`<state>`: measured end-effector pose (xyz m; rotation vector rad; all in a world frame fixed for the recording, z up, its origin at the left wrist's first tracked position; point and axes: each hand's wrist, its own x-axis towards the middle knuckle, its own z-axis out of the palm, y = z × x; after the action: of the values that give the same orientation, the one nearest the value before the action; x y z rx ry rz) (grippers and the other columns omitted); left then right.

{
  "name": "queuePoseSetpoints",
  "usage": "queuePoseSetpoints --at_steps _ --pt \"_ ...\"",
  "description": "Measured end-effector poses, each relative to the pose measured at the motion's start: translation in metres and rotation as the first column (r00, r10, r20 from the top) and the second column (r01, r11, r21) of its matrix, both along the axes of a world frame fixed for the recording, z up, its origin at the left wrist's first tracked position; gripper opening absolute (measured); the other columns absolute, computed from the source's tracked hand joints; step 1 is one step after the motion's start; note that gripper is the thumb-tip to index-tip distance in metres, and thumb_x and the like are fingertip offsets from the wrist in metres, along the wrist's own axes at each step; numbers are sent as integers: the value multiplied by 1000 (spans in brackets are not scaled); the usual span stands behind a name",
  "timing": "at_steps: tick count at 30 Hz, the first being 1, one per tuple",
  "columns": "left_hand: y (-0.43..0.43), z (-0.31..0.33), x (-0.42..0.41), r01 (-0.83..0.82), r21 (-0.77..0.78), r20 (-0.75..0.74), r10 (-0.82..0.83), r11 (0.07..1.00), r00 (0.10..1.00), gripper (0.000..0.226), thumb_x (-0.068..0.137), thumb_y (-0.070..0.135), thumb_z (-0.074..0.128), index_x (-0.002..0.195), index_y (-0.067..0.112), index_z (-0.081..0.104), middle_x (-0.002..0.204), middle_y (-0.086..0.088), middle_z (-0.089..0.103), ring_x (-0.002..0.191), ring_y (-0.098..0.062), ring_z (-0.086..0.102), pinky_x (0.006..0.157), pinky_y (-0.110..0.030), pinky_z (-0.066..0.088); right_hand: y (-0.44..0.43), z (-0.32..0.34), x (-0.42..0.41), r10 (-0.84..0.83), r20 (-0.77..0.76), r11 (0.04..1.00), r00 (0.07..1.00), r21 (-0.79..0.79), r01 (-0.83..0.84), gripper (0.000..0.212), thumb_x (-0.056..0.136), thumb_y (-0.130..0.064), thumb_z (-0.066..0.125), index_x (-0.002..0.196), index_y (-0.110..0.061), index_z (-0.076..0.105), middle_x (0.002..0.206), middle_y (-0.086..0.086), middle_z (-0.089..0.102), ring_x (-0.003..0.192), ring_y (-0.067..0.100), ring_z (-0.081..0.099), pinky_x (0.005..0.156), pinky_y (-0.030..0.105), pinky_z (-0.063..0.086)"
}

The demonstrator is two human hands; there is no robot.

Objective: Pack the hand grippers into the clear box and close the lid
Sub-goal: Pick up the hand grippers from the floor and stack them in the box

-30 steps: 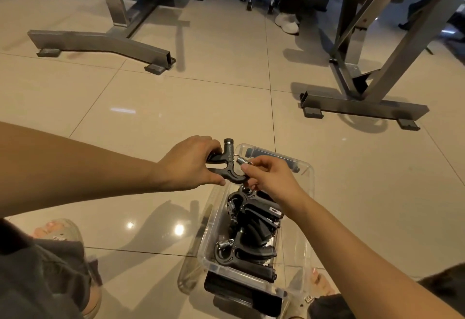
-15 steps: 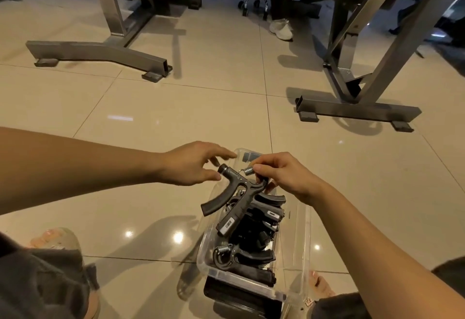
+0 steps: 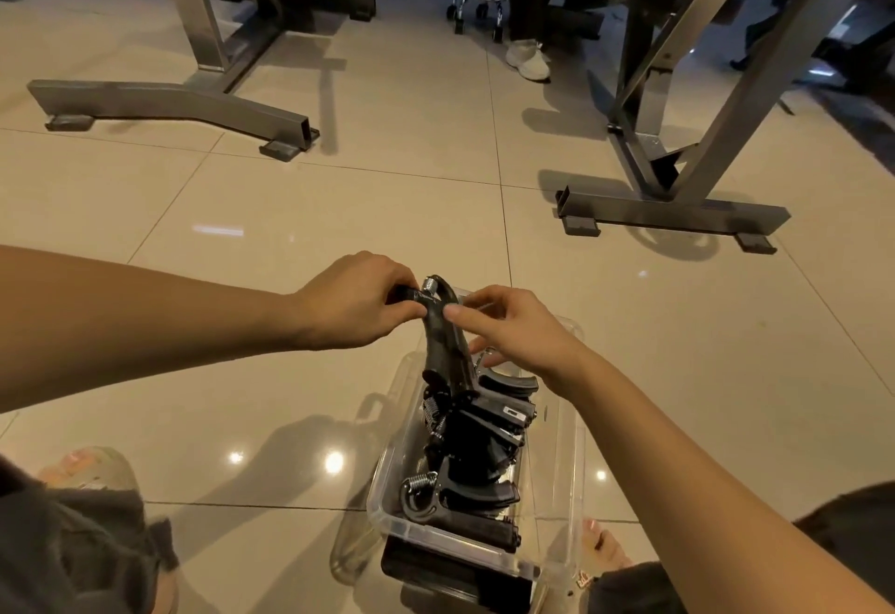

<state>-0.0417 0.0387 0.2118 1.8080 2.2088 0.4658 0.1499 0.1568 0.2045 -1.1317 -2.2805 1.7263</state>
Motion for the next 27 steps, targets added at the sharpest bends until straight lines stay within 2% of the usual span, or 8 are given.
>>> queuePoseSetpoints --at_steps 5,9,12,14,17,19,23,27 --pt "12 6 5 -62 37 -44 64 997 997 34 94 48 61 83 17 71 66 3 65 61 -17 59 56 -38 48 -5 8 -1 22 -3 999 1000 -42 -22 40 88 -31 76 121 -15 61 85 -2 75 69 7 73 51 16 49" --pt "14 5 9 28 96 -106 -18 995 994 28 93 48 62 95 21 69 80 11 64 70 -12 57 61 -31 45 1 10 3 8 1 996 1000 -85 -8 25 88 -20 75 110 -12 68 90 11 75 69 19 74 55 24 53" --pt "16 6 6 206 148 -86 -195 967 977 23 96 37 63 112 21 65 97 12 60 81 -9 56 71 -28 47 8 9 10 -2 5 995 1000 -96 2 22 88 -19 70 105 -5 73 102 21 72 85 36 74 66 38 58" --pt "19 7 4 282 123 -88 -273 951 958 18 97 35 62 108 21 63 97 12 57 84 -9 54 74 -29 47 13 9 14 11 28 993 1000 -114 -8 25 89 -20 67 107 -5 74 105 21 72 91 38 73 77 46 59" --pt "27 6 4 272 36 -32 -271 962 962 19 97 40 60 103 22 60 94 13 60 87 -11 57 77 -32 48 19 10 17 35 41 999 999 -24 -34 20 93 -17 63 106 -12 77 99 9 74 90 25 70 76 34 57" --pt "32 5 6 211 -3 52 -211 977 976 21 96 41 62 102 21 62 93 11 66 89 -13 63 78 -37 53 22 10 18 64 26 984 998 163 -68 19 94 -15 63 106 -16 78 96 3 74 89 17 68 78 30 57" --pt "44 2 9 103 6 185 -102 995 977 22 93 41 67 98 20 69 88 8 68 82 -11 64 76 -36 55 21 3 21 137 95 829 986 534 -167 27 90 -28 71 117 -23 75 104 -6 71 95 13 63 88 40 54" --pt "56 -4 14 39 -6 280 -36 999 959 19 95 36 65 98 20 73 87 10 69 81 -7 64 73 -27 51 14 -10 26 195 326 497 925 781 -379 64 82 -60 70 136 -28 59 124 -7 59 114 16 48 97 36 42"
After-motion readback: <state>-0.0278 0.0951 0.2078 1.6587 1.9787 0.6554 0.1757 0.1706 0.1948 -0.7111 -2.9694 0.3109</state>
